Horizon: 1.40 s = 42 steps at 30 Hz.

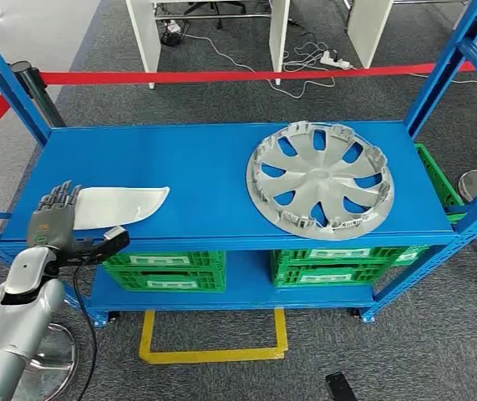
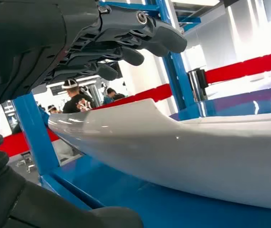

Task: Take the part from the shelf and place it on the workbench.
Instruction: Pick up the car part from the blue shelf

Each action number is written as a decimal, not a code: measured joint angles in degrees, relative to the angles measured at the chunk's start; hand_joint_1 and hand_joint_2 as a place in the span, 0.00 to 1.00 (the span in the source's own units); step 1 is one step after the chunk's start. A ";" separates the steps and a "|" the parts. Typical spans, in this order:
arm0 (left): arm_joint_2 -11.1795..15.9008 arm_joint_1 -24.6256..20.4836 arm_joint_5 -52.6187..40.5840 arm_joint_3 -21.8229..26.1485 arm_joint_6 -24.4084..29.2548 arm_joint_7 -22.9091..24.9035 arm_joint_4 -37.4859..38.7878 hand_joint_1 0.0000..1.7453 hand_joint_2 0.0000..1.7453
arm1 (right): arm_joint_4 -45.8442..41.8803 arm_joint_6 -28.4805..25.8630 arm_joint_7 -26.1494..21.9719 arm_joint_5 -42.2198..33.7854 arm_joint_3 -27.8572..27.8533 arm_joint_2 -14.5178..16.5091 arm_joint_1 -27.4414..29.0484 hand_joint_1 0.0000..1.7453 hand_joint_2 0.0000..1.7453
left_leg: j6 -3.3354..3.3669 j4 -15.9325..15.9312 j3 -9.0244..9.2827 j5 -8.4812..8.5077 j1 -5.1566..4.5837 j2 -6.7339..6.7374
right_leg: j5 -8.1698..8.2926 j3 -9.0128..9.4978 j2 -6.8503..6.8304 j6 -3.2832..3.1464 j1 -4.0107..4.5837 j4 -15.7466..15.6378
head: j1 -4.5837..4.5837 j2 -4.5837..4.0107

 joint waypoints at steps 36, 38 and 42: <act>-3.40 -2.62 0.16 -2.52 1.88 -5.42 5.33 1.00 1.00 | 0.00 0.23 0.61 1.03 0.00 0.00 -0.04 0.00 1.00 | -0.01 0.00 0.23 0.01 0.00 -0.02 | 0.00 0.22 -0.03 0.00 0.01 0.00 | 0.00 0.00; -3.37 -2.44 0.61 -2.53 2.01 -6.26 5.24 1.00 1.00 | 0.00 0.24 0.61 1.07 0.00 0.00 -0.04 0.00 1.00 | -0.01 0.00 0.22 0.01 0.00 -0.03 | 0.00 0.24 -0.04 0.00 0.01 0.00 | -0.01 0.00; -3.34 -1.48 1.45 -2.54 2.82 -8.20 4.30 1.00 1.00 | 0.00 0.24 0.56 1.10 -0.02 0.01 -0.04 0.00 1.00 | -0.01 0.00 0.22 0.01 0.00 -0.03 | 0.00 0.25 -0.04 0.00 0.00 0.00 | 0.00 0.00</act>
